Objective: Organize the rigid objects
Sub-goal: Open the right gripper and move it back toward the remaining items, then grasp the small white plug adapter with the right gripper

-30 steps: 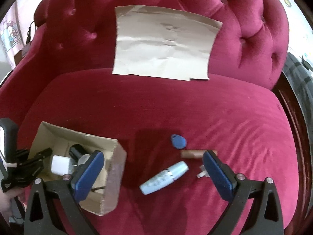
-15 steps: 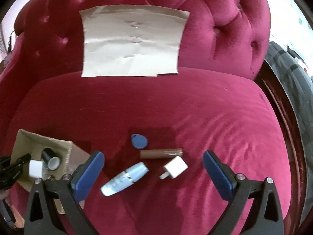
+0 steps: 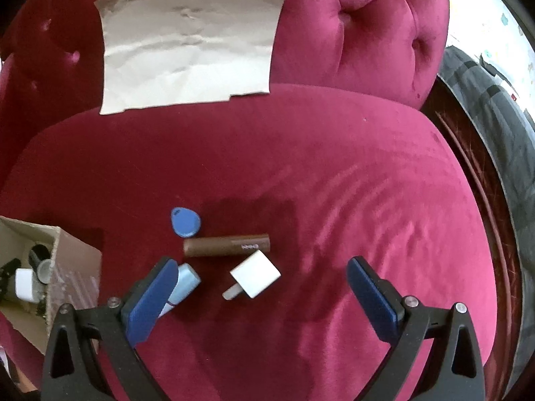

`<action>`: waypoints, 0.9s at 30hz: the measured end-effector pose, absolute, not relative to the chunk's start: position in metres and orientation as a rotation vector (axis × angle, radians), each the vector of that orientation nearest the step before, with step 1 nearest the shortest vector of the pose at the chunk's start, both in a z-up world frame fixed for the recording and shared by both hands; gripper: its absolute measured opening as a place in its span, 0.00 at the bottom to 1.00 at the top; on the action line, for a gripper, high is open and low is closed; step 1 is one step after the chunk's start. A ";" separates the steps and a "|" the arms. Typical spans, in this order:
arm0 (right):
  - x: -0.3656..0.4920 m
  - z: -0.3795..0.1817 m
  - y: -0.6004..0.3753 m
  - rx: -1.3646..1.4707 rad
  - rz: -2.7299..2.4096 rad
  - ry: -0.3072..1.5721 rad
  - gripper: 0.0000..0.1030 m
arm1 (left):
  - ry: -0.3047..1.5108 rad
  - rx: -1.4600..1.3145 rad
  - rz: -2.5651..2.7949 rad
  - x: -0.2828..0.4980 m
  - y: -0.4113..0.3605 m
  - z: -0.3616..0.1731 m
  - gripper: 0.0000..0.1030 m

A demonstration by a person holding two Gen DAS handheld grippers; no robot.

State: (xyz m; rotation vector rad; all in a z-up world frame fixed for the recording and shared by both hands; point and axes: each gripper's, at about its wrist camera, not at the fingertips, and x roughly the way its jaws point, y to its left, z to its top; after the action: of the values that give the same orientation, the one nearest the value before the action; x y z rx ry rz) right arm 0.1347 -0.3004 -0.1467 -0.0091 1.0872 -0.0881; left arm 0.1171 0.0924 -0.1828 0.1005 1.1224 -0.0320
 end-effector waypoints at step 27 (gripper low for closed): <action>0.134 -0.189 -0.323 0.027 -0.088 1.125 0.85 | 1.123 0.102 -0.032 0.118 0.092 -0.183 0.04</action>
State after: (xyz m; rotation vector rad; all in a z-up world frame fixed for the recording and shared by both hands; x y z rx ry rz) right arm 0.1343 -0.3231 -0.1886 0.0273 1.1251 -0.0883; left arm 0.1176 0.0923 -0.1829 0.1019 1.1228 -0.0320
